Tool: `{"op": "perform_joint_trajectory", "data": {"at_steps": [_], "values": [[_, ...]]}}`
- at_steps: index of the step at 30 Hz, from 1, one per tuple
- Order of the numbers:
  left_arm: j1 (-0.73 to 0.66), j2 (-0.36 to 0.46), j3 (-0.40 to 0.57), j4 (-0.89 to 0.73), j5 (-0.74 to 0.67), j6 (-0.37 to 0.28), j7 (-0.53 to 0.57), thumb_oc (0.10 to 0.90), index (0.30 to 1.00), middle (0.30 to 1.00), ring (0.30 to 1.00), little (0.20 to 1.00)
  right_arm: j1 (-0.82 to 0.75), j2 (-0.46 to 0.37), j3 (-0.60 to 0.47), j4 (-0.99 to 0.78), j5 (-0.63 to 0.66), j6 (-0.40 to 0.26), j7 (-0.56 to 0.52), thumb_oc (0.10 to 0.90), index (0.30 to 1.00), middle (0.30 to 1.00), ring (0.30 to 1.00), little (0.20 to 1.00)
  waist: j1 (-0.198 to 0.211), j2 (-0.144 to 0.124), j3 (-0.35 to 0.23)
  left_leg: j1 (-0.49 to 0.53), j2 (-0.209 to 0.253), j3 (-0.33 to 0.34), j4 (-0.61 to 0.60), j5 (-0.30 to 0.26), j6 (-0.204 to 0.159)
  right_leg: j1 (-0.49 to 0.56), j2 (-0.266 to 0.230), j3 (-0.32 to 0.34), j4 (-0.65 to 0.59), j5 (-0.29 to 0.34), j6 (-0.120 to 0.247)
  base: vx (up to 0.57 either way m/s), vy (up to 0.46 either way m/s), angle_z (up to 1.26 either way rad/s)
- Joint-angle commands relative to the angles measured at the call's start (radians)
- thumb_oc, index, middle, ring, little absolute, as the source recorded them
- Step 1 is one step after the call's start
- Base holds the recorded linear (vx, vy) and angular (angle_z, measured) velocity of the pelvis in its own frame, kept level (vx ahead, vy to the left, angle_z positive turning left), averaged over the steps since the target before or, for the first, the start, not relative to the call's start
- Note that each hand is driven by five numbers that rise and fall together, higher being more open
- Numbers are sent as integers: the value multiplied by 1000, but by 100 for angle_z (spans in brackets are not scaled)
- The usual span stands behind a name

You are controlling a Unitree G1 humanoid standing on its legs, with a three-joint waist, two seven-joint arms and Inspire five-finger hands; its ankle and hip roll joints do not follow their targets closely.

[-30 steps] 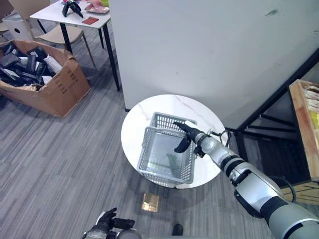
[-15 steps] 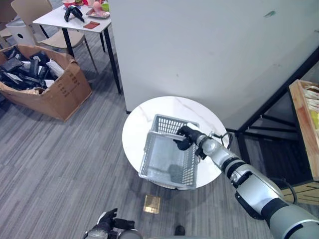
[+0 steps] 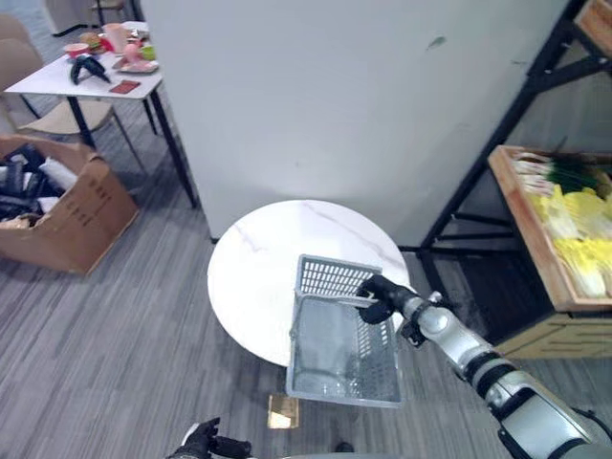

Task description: Get the vegetables into the basket

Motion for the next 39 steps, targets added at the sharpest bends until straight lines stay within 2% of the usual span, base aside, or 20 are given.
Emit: {"op": "perform_joint_trajectory", "data": {"at_steps": [1,3,9,16,20,24,27,33,39], "values": [[4,-19,-33,86,57,6,-16,900,1000,1000,1000,1000,-129,-63,-109,-69,72,-94,-31,400,300,300,300,300,-2,-36,-4,48,-24,6,1,-53,-11,15,-38,39,55,-31,86,-44,-37,-26],[-1,-23,-36,85,70,5,-20,900,1000,1000,1000,1000,-48,-92,-178,-80,106,-100,-38,400,300,300,300,300,-22,-28,-6,46,-21,11,1,-49,-13,11,-34,43,55,-31,86,-47,-36,-14],[-15,-29,-36,76,81,1,-27,900,1000,1000,1000,1000,91,-141,-299,-97,117,-108,-49,400,300,300,300,300,-58,-19,-11,38,-14,19,1,-43,-20,5,-27,46,49,-28,85,-19,-20,-3],[-18,-34,-24,74,80,2,-30,900,1000,1000,1000,1000,205,-141,-391,-64,118,-114,-67,400,300,300,300,300,-92,-9,-18,39,-7,31,1,-37,-25,-1,-18,60,44,-25,81,-18,-35,-7],[-16,-42,-31,77,89,2,-31,900,1000,1000,1000,1000,277,-132,-467,40,130,-119,-94,400,300,300,300,300,-115,3,-24,32,-1,25,1,-30,-30,-1,-13,59,43,-29,76,-18,-49,-5],[-17,-40,-32,77,89,5,-30,900,1000,1000,1000,1000,294,-128,-478,104,114,-114,-104,400,300,300,300,300,-123,6,-25,35,1,27,1,-30,-32,0,-9,62,45,-33,74,-3,-11,1],[-24,-41,-46,73,77,4,-24,900,1000,1000,1000,1000,294,-82,-485,286,142,-110,-122,400,300,300,300,300,-128,17,-24,40,3,23,1,-28,-34,2,-1,65,47,-38,67,-5,-14,0],[-26,-42,-62,72,79,-1,-20,900,1000,1000,1000,1000,286,-46,-472,377,140,-124,-138,400,300,300,300,300,-125,22,-24,38,3,19,1,-25,-34,5,0,61,46,-39,66,0,0,0],[-26,-48,-69,77,78,-3,-9,900,1000,1000,1000,1000,290,19,-474,430,192,-138,-153,400,300,300,300,300,-123,26,-23,36,1,14,1,-25,-34,10,-3,54,40,-35,66,2,3,2]]}}
